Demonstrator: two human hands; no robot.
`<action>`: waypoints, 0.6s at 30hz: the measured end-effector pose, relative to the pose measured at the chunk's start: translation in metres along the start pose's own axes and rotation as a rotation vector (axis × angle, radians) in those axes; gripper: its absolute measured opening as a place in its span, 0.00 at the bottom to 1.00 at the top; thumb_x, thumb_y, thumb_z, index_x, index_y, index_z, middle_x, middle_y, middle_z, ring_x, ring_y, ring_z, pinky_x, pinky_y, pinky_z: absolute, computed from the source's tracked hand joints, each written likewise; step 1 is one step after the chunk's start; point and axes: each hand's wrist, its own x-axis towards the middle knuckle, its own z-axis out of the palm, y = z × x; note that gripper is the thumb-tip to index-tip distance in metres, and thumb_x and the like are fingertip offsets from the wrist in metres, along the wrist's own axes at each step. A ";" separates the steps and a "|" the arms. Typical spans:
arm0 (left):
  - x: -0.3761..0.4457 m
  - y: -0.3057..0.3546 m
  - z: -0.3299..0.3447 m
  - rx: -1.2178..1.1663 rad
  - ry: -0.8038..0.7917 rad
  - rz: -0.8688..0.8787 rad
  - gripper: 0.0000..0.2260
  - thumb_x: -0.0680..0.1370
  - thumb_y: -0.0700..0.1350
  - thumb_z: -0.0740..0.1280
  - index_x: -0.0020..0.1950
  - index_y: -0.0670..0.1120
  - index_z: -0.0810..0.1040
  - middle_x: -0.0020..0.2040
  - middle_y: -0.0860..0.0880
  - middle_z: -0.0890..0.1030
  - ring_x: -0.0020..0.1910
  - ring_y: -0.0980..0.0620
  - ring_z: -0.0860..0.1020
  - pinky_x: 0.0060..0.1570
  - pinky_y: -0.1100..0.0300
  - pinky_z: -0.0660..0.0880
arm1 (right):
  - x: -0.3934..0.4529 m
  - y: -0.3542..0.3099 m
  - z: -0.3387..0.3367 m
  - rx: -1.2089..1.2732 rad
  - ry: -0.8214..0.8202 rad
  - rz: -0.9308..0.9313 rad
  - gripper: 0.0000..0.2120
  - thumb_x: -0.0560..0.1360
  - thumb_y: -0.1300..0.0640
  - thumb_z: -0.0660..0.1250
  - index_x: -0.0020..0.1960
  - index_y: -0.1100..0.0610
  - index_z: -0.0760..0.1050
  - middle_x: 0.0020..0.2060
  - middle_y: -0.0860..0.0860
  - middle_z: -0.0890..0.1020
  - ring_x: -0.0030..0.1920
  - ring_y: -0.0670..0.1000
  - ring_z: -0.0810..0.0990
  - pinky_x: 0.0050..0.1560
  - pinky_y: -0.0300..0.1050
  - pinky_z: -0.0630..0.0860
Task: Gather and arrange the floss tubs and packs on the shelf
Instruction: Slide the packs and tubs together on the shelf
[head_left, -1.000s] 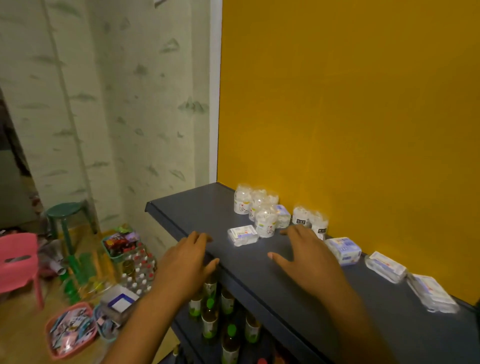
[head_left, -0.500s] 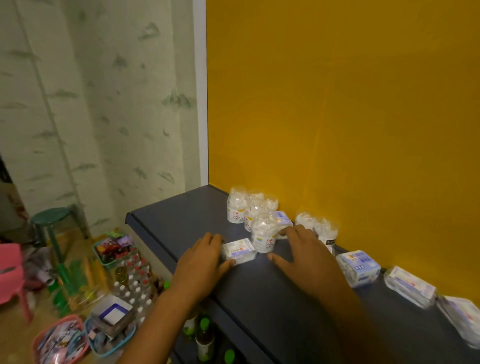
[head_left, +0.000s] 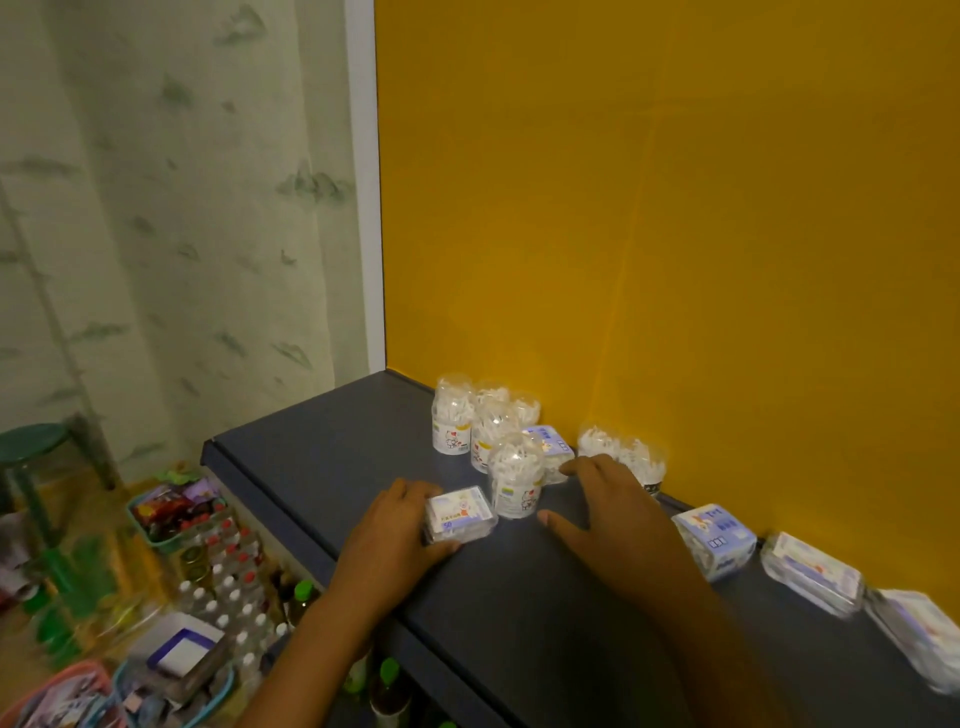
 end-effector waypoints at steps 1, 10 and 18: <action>0.003 -0.004 -0.004 -0.034 0.007 0.010 0.25 0.70 0.55 0.74 0.64 0.54 0.70 0.59 0.54 0.72 0.59 0.55 0.72 0.56 0.60 0.72 | 0.003 -0.002 0.000 0.009 0.008 -0.001 0.28 0.76 0.38 0.63 0.71 0.47 0.64 0.69 0.48 0.68 0.68 0.49 0.67 0.65 0.45 0.68; 0.027 -0.018 -0.058 -0.274 0.242 0.236 0.26 0.67 0.48 0.78 0.60 0.60 0.71 0.55 0.66 0.70 0.55 0.63 0.71 0.59 0.54 0.74 | 0.032 -0.024 0.000 0.061 0.055 0.014 0.29 0.75 0.39 0.66 0.71 0.48 0.62 0.68 0.48 0.69 0.66 0.50 0.70 0.63 0.47 0.73; 0.044 -0.039 -0.076 -0.383 0.307 0.336 0.27 0.67 0.45 0.77 0.64 0.53 0.74 0.60 0.62 0.72 0.60 0.64 0.71 0.56 0.58 0.75 | 0.053 -0.036 0.013 0.204 -0.012 0.063 0.32 0.73 0.44 0.71 0.72 0.46 0.61 0.70 0.47 0.66 0.68 0.51 0.70 0.65 0.47 0.70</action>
